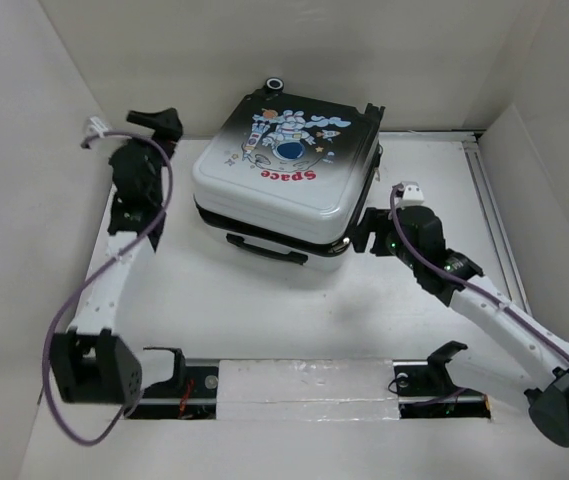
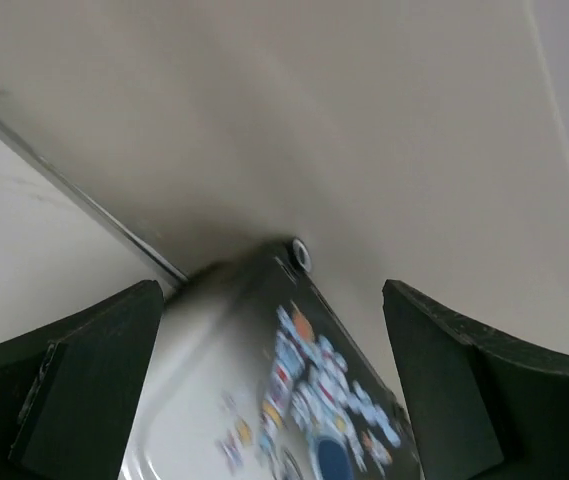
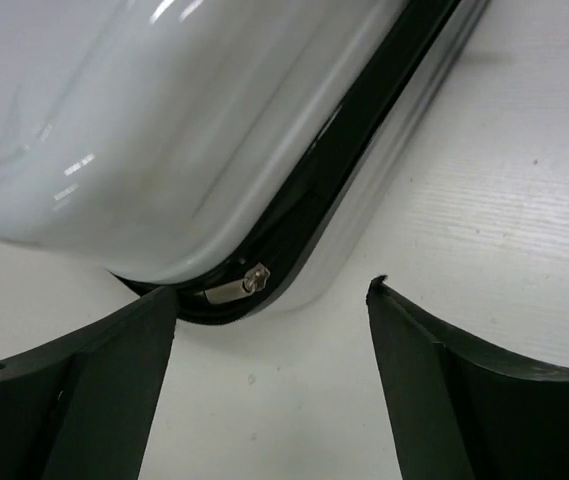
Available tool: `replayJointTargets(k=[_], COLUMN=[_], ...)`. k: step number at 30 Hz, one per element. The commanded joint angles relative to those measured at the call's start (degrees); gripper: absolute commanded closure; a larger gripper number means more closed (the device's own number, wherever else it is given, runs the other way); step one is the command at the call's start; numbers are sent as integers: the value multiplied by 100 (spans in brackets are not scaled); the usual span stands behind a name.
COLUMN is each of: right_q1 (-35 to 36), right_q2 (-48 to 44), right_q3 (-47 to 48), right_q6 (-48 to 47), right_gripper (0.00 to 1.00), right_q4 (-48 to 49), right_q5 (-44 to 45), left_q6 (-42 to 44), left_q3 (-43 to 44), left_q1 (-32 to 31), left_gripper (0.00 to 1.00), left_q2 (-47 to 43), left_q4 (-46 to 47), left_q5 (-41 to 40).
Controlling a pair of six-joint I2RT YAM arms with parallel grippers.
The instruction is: Pack the luggage
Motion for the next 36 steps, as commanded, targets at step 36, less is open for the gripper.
replayJointTargets(k=[36], right_q1=[-1397], right_q2=[2181], right_q3=[765], right_q6=[350], right_gripper=[4], right_q4=[2800], right_q5=[-4732], left_q6=[-812], left_q3=[25], left_q1=[-884], left_gripper=[0], left_q2=[2689], left_q4=[2332], left_q5=[5572])
